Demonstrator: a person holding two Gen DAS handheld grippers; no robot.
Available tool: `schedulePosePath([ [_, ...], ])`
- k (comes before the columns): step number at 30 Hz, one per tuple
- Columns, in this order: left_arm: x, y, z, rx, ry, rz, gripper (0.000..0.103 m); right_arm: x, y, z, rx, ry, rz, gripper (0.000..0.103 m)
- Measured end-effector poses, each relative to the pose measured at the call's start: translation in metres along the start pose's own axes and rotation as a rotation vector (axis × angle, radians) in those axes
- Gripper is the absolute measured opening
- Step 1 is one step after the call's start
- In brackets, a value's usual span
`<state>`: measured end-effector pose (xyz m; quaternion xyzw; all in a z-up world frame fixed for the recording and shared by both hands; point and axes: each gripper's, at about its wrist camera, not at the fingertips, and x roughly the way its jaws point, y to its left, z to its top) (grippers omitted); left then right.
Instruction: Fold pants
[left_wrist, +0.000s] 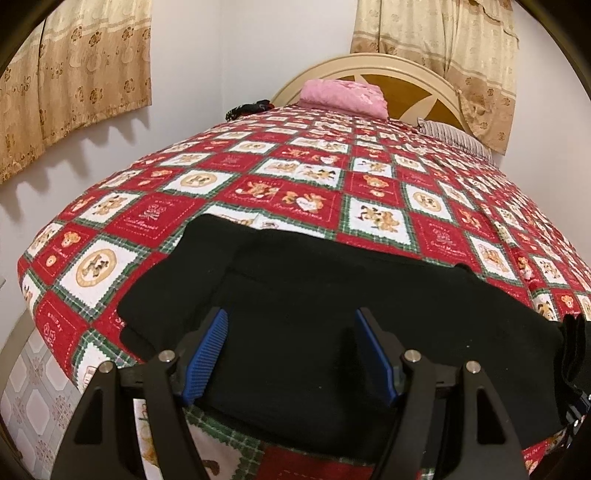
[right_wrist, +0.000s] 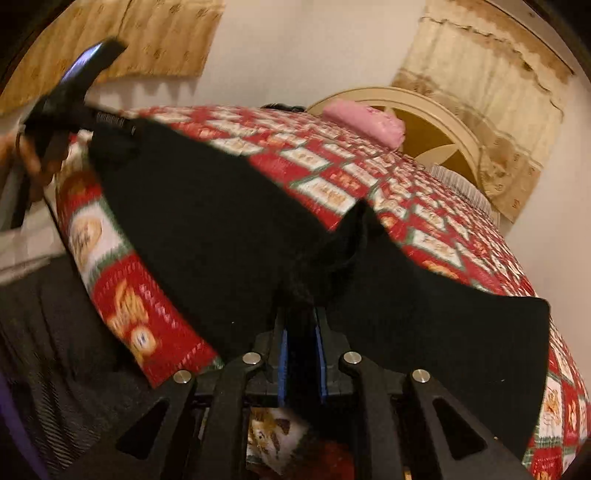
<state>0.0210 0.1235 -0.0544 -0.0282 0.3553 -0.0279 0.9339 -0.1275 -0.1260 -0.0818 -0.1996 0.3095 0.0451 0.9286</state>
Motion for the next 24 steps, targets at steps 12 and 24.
schedulePosePath([
  [12,-0.016,-0.024,0.007,0.111,-0.059,-0.051,0.073,-0.039,-0.098,0.072,0.169,-0.057,0.395,0.032],
  [24,0.014,-0.008,-0.002,0.057,0.033,-0.055,0.074,0.071,-0.1,0.075,0.064,0.242,0.463,0.013],
])
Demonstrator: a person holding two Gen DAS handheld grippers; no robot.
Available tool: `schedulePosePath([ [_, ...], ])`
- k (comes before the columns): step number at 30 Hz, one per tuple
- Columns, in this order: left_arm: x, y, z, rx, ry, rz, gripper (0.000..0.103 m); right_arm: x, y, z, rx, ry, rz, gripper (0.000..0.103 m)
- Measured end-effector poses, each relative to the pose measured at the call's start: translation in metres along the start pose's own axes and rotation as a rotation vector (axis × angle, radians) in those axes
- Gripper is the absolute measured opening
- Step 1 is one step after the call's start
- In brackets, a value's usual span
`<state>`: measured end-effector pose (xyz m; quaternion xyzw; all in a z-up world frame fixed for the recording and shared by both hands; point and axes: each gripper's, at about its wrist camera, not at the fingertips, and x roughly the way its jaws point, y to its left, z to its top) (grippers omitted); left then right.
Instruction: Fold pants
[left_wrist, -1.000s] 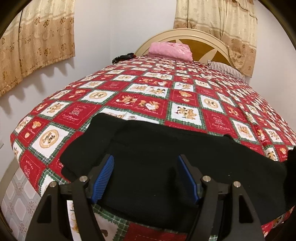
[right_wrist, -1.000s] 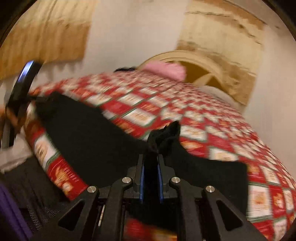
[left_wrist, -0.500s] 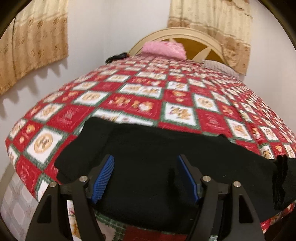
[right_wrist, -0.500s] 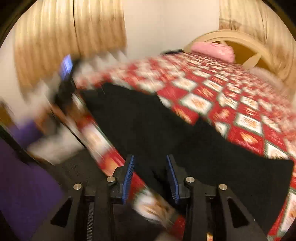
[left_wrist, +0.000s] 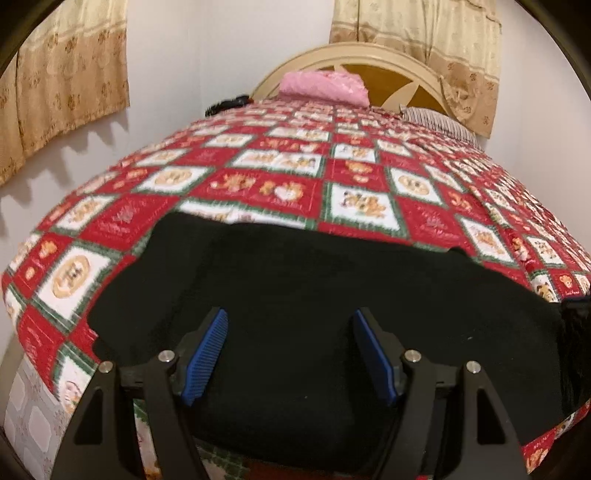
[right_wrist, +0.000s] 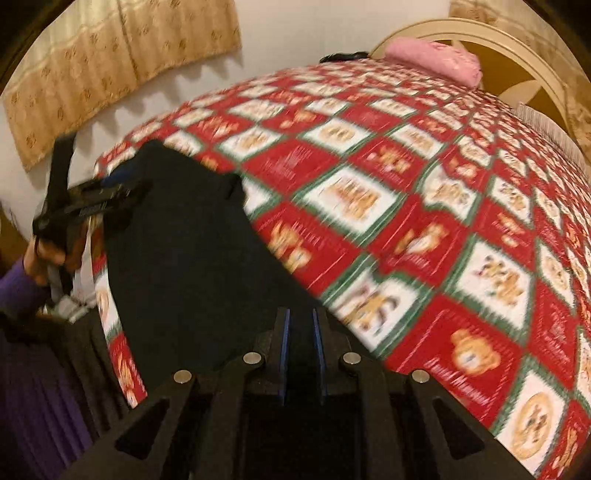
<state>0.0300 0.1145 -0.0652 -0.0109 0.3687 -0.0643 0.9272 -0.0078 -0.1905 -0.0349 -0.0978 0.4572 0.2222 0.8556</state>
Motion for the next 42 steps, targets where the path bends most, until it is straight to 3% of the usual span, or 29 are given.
schedulePosePath([
  [8,0.001,-0.006,0.0,0.026,-0.009,-0.009,0.076,0.025,0.003,0.005,-0.067,0.076,-0.028,0.013],
  [15,0.002,-0.004,0.0,0.031,-0.014,-0.01,0.077,0.032,0.013,0.011,-0.205,0.117,-0.061,0.017],
  [21,0.002,-0.004,0.0,0.027,-0.011,-0.012,0.078,0.036,0.005,0.016,-0.237,0.123,-0.073,0.041],
  [25,0.002,-0.004,0.0,0.034,-0.014,-0.008,0.078,0.036,-0.006,0.016,-0.189,0.125,-0.002,0.041],
  [27,0.002,-0.003,-0.001,0.036,-0.017,-0.007,0.079,0.034,-0.001,0.013,-0.211,0.111,-0.009,0.034],
  [30,0.002,-0.003,-0.001,0.037,-0.016,-0.005,0.08,0.031,0.009,0.011,-0.249,0.096,-0.053,0.033],
  [32,0.002,-0.002,-0.002,0.037,-0.017,-0.008,0.08,0.023,0.018,0.01,-0.295,0.04,-0.072,0.033],
  [37,0.002,-0.003,-0.001,0.034,-0.017,-0.007,0.081,0.034,0.009,0.012,-0.25,0.1,-0.043,0.032],
  [40,0.001,-0.002,-0.002,0.037,-0.02,-0.008,0.082,0.036,0.006,0.012,-0.239,0.111,-0.005,0.02],
  [42,0.002,-0.002,-0.002,0.035,-0.021,-0.007,0.083,0.036,0.014,0.011,-0.266,0.11,-0.026,0.016],
])
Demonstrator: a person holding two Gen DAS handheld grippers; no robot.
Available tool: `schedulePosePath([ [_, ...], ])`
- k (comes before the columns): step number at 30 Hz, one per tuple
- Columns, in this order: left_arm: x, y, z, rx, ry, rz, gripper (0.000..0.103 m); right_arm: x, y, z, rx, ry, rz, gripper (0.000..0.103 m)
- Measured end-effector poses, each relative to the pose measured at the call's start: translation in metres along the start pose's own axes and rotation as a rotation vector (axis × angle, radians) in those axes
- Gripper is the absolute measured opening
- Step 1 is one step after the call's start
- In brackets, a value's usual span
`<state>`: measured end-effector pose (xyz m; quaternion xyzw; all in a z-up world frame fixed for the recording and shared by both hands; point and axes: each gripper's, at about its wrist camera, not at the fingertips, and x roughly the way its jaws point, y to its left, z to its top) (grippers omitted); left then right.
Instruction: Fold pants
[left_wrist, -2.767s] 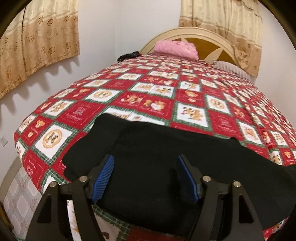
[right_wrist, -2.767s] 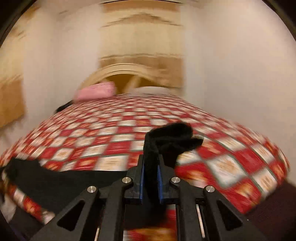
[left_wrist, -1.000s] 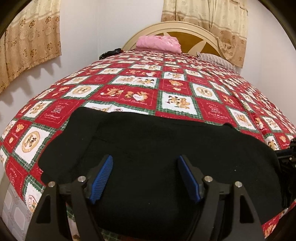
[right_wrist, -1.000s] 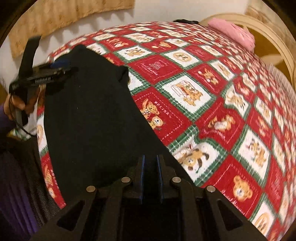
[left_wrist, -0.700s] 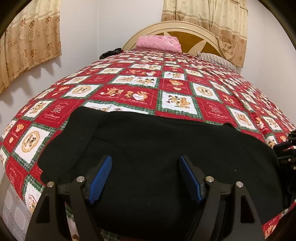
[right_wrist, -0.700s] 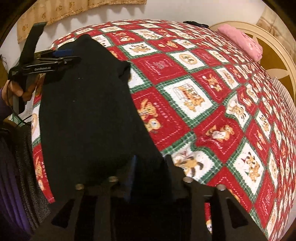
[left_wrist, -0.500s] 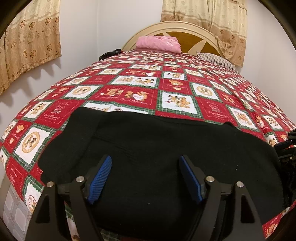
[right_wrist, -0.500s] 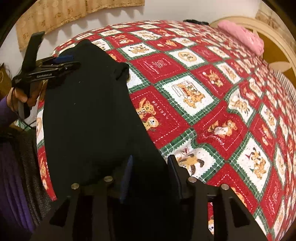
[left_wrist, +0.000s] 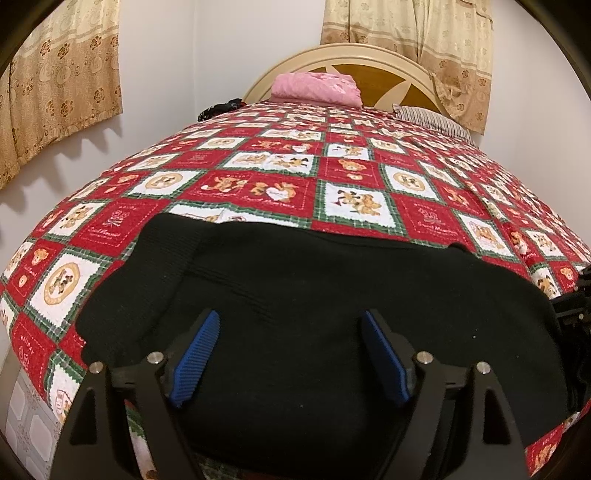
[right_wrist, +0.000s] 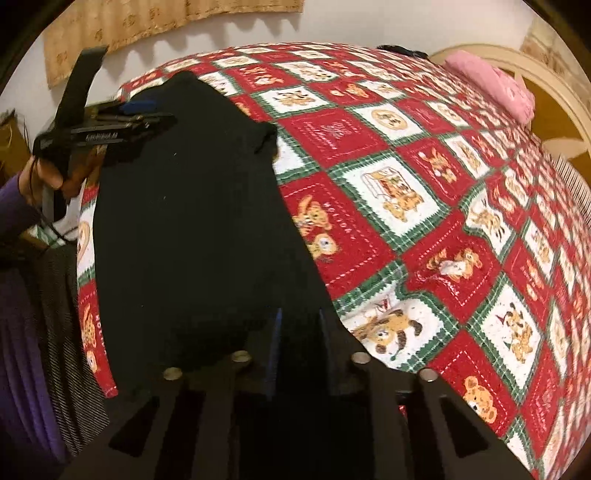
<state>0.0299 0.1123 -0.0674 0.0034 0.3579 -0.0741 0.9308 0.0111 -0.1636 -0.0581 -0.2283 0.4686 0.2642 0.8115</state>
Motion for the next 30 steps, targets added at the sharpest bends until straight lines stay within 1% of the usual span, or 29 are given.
schedulePosePath([
  [2,0.001,0.001,0.0,-0.006,-0.001,-0.001,0.084,0.0,0.006,0.001,0.002,0.001,-0.024,0.012],
  [4,0.001,0.0,0.001,-0.005,-0.001,0.0,0.085,-0.001,0.008,0.0,0.032,-0.007,-0.049,0.01],
  [7,0.001,0.0,0.001,-0.006,-0.001,-0.003,0.085,-0.006,0.011,-0.004,0.051,-0.032,-0.093,0.01],
  [10,0.001,-0.001,0.002,-0.005,-0.001,-0.002,0.086,-0.01,0.009,-0.01,0.065,-0.069,-0.083,0.01],
  [13,0.001,0.0,0.002,-0.006,-0.001,-0.003,0.086,-0.011,0.008,-0.009,0.059,-0.067,-0.066,0.011],
  [17,0.002,-0.002,0.003,-0.003,-0.004,0.001,0.086,-0.011,0.01,-0.007,0.02,-0.053,-0.069,0.011],
  [23,0.003,-0.003,0.003,-0.003,-0.004,0.0,0.087,-0.009,0.019,-0.008,-0.058,-0.074,-0.129,0.012],
  [30,0.002,-0.002,0.003,-0.002,-0.004,0.0,0.087,-0.008,0.026,-0.006,-0.133,-0.072,-0.184,0.012],
])
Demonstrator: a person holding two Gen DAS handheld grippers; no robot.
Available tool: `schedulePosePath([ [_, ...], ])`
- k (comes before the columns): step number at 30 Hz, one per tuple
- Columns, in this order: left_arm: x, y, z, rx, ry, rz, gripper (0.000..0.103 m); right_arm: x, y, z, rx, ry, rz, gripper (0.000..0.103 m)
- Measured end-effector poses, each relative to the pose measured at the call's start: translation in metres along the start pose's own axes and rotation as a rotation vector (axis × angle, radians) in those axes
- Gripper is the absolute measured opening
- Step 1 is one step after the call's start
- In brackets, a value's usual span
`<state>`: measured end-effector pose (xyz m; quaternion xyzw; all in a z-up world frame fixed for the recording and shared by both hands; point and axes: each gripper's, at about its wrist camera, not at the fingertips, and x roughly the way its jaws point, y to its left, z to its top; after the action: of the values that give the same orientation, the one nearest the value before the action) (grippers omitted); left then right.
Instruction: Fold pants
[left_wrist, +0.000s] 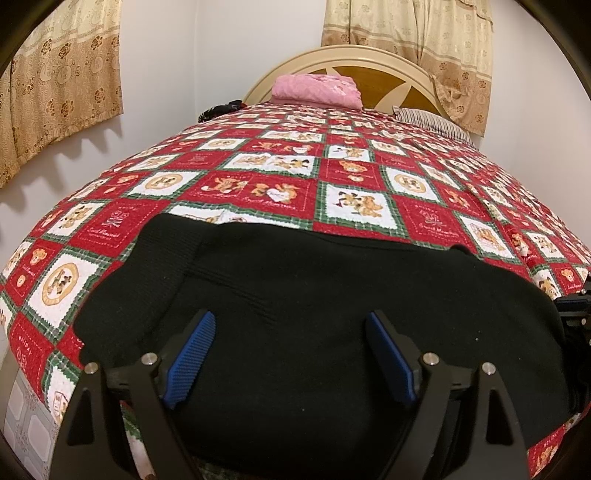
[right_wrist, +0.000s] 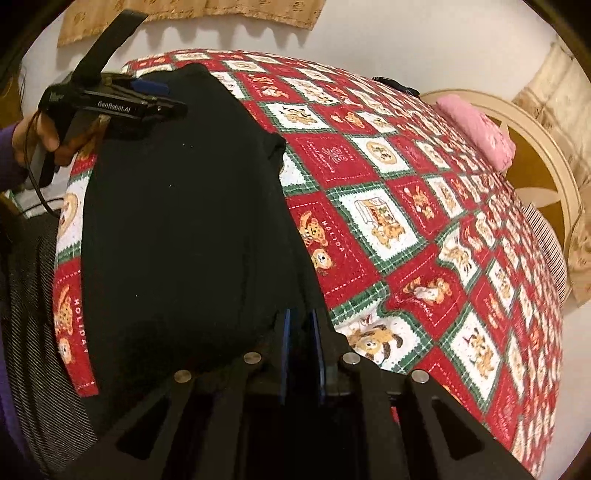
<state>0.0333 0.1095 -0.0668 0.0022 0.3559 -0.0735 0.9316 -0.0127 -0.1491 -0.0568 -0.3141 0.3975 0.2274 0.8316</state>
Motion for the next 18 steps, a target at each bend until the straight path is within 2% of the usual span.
schedulePosePath([
  [7,0.0,-0.001,0.0,0.0,0.0,0.001,0.087,0.002,0.009,0.003,-0.077,0.002,-0.046,0.012],
  [18,0.0,0.0,0.0,0.0,0.0,0.0,0.089,0.006,-0.01,0.003,-0.071,-0.008,0.119,0.012],
])
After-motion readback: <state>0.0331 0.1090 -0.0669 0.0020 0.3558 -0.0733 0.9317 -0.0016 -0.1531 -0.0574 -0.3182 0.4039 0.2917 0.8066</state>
